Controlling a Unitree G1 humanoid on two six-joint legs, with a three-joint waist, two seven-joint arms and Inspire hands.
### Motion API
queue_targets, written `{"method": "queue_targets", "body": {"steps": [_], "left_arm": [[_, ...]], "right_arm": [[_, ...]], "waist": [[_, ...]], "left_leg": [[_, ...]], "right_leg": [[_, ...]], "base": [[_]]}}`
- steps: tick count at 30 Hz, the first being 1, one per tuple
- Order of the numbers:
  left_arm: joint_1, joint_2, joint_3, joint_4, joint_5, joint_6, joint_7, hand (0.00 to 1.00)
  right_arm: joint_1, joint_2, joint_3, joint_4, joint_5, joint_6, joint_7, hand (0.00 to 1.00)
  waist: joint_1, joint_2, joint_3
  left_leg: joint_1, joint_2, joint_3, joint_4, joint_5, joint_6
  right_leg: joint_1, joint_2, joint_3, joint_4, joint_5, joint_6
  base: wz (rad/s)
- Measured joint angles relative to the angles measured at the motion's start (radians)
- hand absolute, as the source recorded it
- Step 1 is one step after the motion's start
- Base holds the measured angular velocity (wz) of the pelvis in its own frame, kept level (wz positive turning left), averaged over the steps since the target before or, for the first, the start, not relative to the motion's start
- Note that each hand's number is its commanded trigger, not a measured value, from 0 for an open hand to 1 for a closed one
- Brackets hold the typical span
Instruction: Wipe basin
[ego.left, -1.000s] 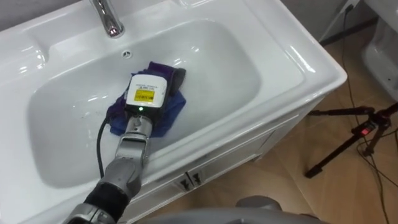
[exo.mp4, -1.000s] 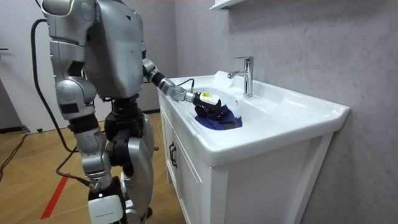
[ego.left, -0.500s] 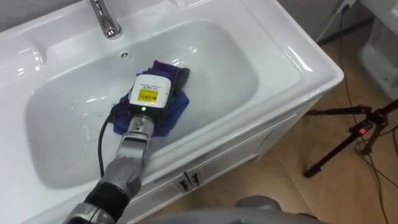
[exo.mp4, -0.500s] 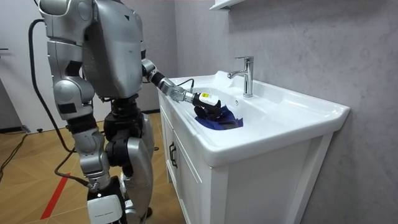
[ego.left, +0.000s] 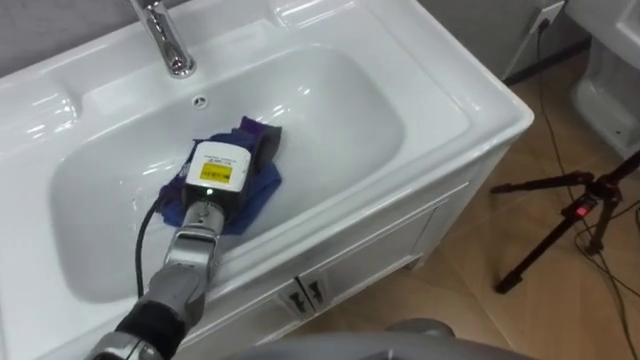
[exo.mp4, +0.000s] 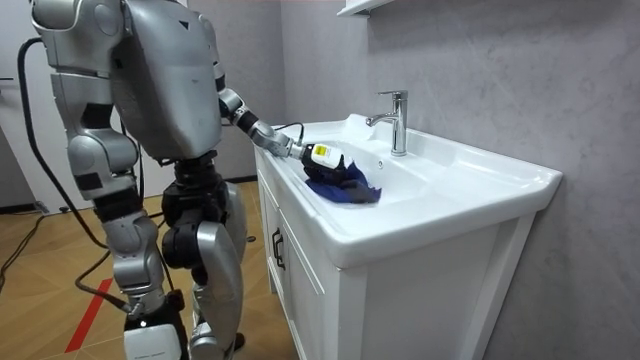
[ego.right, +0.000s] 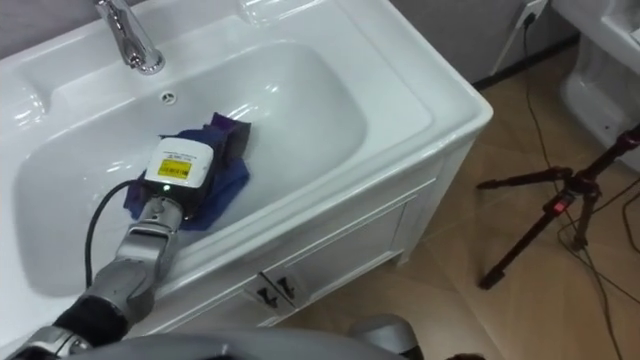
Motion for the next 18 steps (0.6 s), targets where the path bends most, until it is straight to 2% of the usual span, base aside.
{"method": "queue_targets", "body": {"steps": [2,3,5,6,10,13,15,18], "left_arm": [[0.039,0.022,0.038,0.003,0.034,0.021,0.010,1.00],[0.057,0.047,0.046,0.009,0.054,0.033,0.016,1.00],[0.079,0.084,0.046,0.032,0.094,0.037,0.043,1.00],[0.095,0.091,0.053,0.033,0.118,0.042,0.047,1.00],[0.098,0.090,0.054,0.065,0.171,0.059,0.038,1.00],[0.098,0.090,0.049,0.088,0.171,0.098,0.021,1.00],[0.098,0.091,0.026,0.091,0.171,0.139,-0.017,1.00],[0.098,0.089,0.023,0.092,0.189,0.156,-0.043,1.00]], "right_arm": [[0.002,-0.009,-0.030,-0.001,-0.018,-0.001,0.004,0.00],[-0.001,-0.016,-0.057,0.006,-0.019,-0.004,0.005,0.00],[0.003,-0.028,-0.096,0.007,-0.021,-0.014,0.004,0.00],[0.005,-0.038,-0.119,0.005,-0.021,-0.020,0.003,0.00],[-0.008,-0.053,-0.155,0.005,-0.064,-0.021,0.000,0.00],[-0.020,-0.054,-0.152,0.005,-0.069,-0.010,-0.003,0.00],[-0.026,-0.054,-0.150,0.005,-0.065,-0.006,-0.006,0.00],[-0.027,-0.054,-0.150,0.005,-0.066,-0.001,-0.010,0.00]], "waist": [[0.018,0.007,-0.0017],[0.024,0.011,-0.0021],[0.044,0.018,-0.0020],[0.054,0.023,-0.0010],[0.054,0.035,-0.0025],[0.046,0.035,-0.0027],[0.044,0.035,-0.0027],[0.043,0.035,-0.0028]], "left_leg": [[0.006,0.003,0.000,0.000,0.000,0.000],[0.009,0.006,0.001,-0.001,0.000,0.000],[0.018,0.010,0.001,-0.002,0.000,0.000],[0.026,0.012,0.001,-0.002,0.000,0.000],[0.032,0.018,0.001,0.000,0.000,0.000],[0.038,0.024,0.003,0.001,0.000,0.000],[0.045,0.028,0.004,0.001,0.000,0.000],[0.045,0.032,0.004,0.002,0.000,0.000]], "right_leg": [[0.002,0.004,0.004,0.000,0.002,-0.004],[0.003,0.007,0.005,-0.001,0.003,-0.005],[0.007,0.013,0.009,-0.002,0.005,-0.009],[0.012,0.016,0.009,-0.002,0.007,-0.012],[0.014,0.022,0.004,-0.003,0.008,-0.018],[0.015,0.028,0.006,0.001,0.006,-0.025],[0.019,0.033,0.010,0.001,0.005,-0.030],[0.018,0.037,0.010,0.001,0.006,-0.033]], "base": [[-0.18],[-0.09],[-0.19],[-0.27],[-0.14],[-0.08],[-0.12],[-0.02]]}}
